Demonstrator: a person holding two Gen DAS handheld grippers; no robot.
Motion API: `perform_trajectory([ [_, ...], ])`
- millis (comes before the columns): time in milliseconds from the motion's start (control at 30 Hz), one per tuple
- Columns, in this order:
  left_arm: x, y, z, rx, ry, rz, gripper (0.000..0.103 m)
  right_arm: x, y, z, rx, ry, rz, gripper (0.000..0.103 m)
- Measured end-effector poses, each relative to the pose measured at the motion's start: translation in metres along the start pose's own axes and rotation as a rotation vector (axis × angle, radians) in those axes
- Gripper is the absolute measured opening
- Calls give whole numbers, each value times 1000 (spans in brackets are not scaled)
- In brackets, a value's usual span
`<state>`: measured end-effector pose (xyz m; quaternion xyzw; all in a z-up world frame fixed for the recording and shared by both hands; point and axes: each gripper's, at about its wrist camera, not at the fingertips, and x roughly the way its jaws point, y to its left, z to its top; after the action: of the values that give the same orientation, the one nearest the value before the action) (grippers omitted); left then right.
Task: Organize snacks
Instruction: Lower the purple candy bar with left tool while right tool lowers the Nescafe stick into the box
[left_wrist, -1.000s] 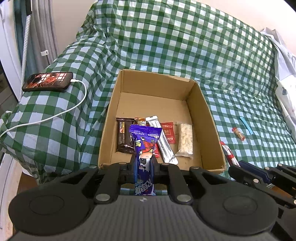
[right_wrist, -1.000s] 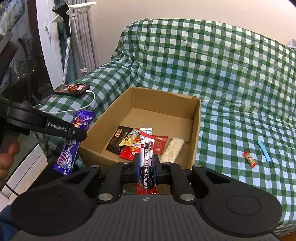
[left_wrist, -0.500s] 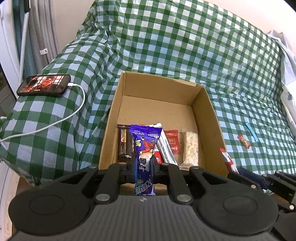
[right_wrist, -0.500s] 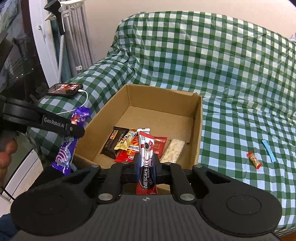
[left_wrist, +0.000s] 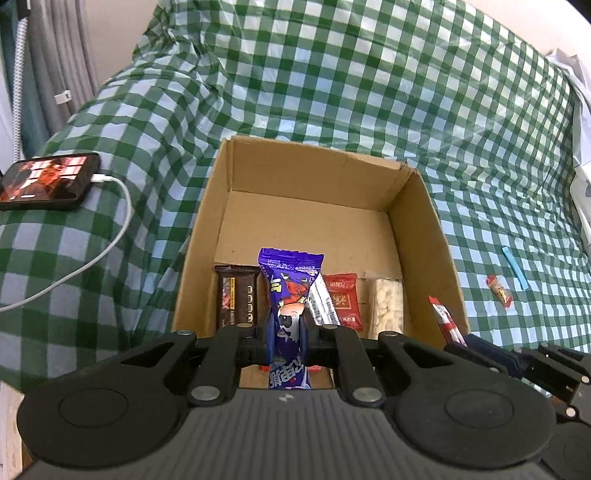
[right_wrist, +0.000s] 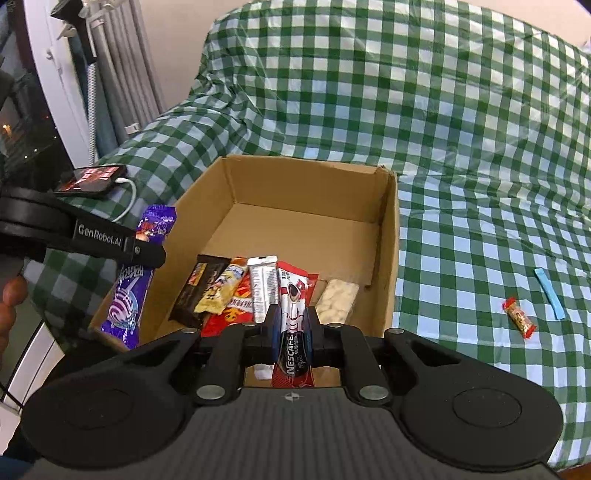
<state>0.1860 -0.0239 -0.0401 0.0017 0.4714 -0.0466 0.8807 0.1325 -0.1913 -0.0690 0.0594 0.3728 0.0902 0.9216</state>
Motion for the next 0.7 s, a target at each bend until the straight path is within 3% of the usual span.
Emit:
perform_trajectory([
  [467,60,-5,21,47,66,19,15,55,-16,12,24,47,6,14],
  [533,64,-6,23,63,70,33,37,59,-17,14,23,48,3,18],
  [600,61,-7,26,96,48,64,97,62,-21,19,36,39,4,23],
  [633,55,-5,26,105,16,87,103,63,-23,22,45,36,2,39],
  [667,47,-3,24,107,-32,119,103,63,-25,26,59,31,-9,50],
  [700,41,-1,22,110,-59,143,103,60,-28,28,73,23,-20,67],
])
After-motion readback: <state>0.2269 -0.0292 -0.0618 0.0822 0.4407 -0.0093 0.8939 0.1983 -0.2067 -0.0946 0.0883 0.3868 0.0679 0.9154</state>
